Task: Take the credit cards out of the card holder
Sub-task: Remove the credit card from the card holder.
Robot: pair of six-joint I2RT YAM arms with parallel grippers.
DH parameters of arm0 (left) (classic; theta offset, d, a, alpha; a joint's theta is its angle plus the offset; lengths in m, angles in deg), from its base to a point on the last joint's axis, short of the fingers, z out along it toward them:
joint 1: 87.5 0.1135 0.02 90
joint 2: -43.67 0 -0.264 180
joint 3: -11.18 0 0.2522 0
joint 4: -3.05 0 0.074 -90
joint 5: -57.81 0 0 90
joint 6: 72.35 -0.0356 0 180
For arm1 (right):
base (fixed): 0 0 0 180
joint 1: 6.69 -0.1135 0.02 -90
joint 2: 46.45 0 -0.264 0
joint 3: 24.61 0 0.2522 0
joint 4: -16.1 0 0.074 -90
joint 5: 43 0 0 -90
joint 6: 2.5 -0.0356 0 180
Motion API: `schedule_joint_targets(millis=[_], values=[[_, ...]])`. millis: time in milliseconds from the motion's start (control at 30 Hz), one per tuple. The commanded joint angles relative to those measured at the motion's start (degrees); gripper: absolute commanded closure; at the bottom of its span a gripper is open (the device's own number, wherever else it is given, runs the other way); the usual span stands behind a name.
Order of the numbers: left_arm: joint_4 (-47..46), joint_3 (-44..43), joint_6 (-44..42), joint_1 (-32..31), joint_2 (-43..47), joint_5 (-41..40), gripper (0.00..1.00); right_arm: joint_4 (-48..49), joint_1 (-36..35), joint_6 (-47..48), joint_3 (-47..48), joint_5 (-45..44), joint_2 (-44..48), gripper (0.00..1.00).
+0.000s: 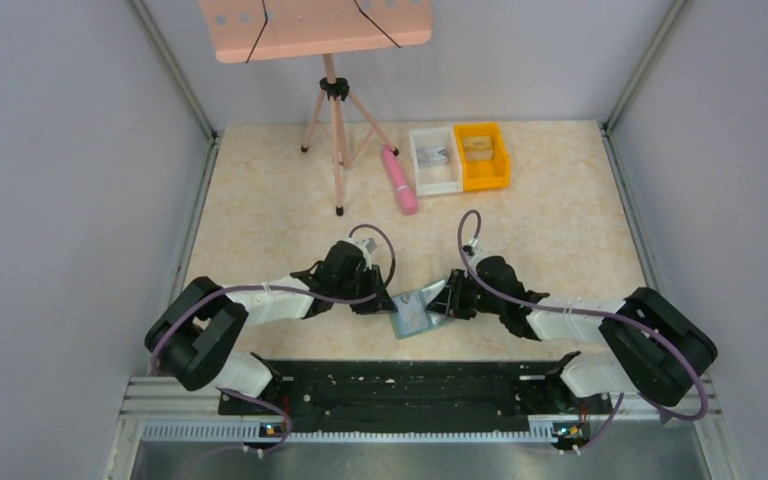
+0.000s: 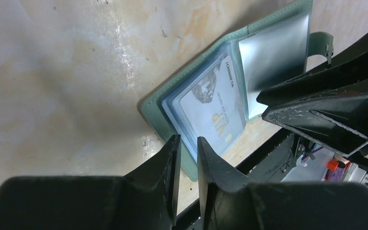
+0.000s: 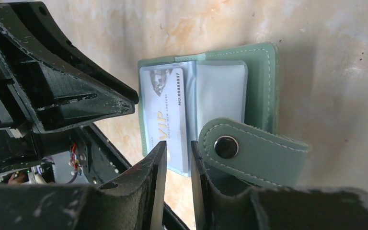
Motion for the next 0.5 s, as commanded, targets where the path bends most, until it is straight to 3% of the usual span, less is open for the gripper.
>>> schedule_joint_targets(millis=[0, 467], values=[[-4.7, 0.5, 0.1, -0.2, -2.2, 1.9, 0.77, 2.5, 1.0, 1.5, 2.8, 1.2, -3.0, 0.75], [-4.2, 0.3, -1.8, -0.5, -5.8, 1.5, 0.8, 8.8, 1.4, 1.2, 2.8, 6.0, -8.2, 0.75]])
